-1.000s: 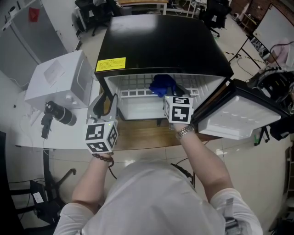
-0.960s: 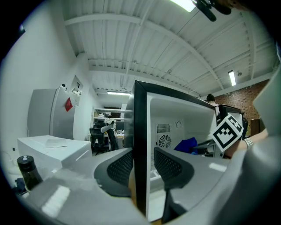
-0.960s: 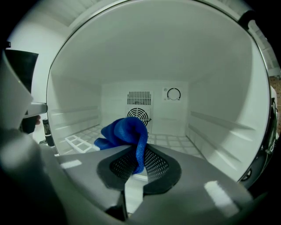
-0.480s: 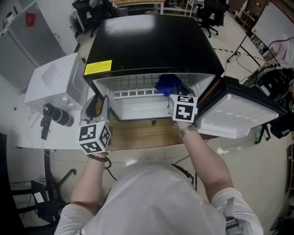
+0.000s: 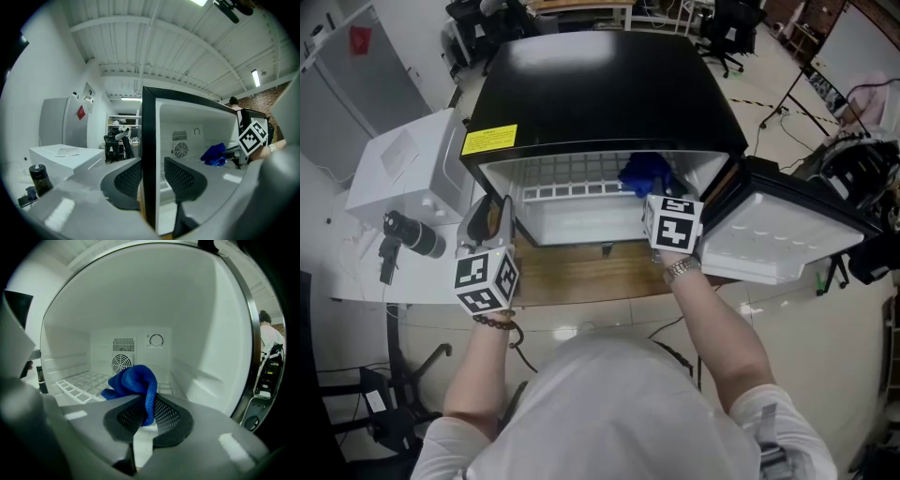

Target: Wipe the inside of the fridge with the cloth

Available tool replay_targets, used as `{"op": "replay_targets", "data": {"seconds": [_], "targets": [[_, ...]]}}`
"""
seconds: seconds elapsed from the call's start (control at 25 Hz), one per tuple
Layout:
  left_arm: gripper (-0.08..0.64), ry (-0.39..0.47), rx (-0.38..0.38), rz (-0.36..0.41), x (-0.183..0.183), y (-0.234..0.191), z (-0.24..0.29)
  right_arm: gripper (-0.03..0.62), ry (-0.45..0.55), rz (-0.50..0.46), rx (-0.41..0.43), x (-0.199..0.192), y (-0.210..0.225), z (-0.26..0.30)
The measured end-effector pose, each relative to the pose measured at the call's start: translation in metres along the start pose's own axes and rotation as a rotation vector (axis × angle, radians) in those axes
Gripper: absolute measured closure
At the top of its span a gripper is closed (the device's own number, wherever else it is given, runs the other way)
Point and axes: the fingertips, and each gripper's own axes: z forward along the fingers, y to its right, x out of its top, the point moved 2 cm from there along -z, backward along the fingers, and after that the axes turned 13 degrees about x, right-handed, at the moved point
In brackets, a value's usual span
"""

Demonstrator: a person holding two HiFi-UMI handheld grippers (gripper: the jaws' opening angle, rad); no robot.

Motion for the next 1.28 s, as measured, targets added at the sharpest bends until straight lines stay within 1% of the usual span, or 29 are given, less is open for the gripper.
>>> {"op": "replay_targets", "data": {"seconds": [0.12, 0.2, 0.24, 0.32, 0.4, 0.56, 0.68, 0.84, 0.96, 1.08, 1.2, 1.28], "targets": [[0.416, -0.003, 0.004, -0.005, -0.001, 0.0, -0.002, 0.557, 0.02, 0.0, 0.008, 0.003, 0.0, -0.002], [0.417, -0.006, 0.0, -0.003, -0.002, 0.002, -0.006, 0.557, 0.04, 0.003, 0.028, 0.008, -0.003, -0.005], [0.435, -0.007, -0.006, 0.0, -0.003, 0.004, -0.008, 0.557, 0.052, 0.003, 0.041, 0.011, -0.006, -0.006], [0.436, -0.007, -0.03, 0.013, -0.007, 0.014, -0.014, 0.557, 0.074, -0.003, 0.072, 0.017, -0.011, -0.011], [0.436, -0.005, -0.071, 0.032, -0.01, 0.029, -0.02, 0.557, 0.094, -0.016, 0.104, 0.023, -0.016, -0.017], [0.434, 0.011, -0.2, 0.086, -0.008, 0.069, -0.023, 0.557, 0.116, -0.044, 0.174, 0.031, -0.025, -0.032], [0.417, 0.027, -0.31, 0.137, 0.0, 0.102, -0.024, 0.557, 0.117, -0.064, 0.251, 0.034, -0.035, -0.044], [0.367, 0.064, -0.483, 0.189, 0.011, 0.153, -0.028, 0.557, 0.106, -0.131, 0.37, 0.035, -0.05, -0.063], [0.329, 0.086, -0.6, 0.226, 0.015, 0.181, -0.032, 0.557, 0.102, -0.179, 0.457, 0.034, -0.06, -0.078], [0.307, 0.101, -0.691, 0.271, 0.018, 0.206, -0.036, 0.557, 0.106, -0.21, 0.538, 0.032, -0.062, -0.092], [0.283, 0.102, -0.76, 0.311, 0.017, 0.24, -0.038, 0.557, 0.12, -0.227, 0.61, 0.03, -0.048, -0.109], [0.272, 0.099, -0.808, 0.329, 0.015, 0.246, -0.042, 0.557, 0.125, -0.242, 0.654, 0.03, -0.054, -0.116]]}}
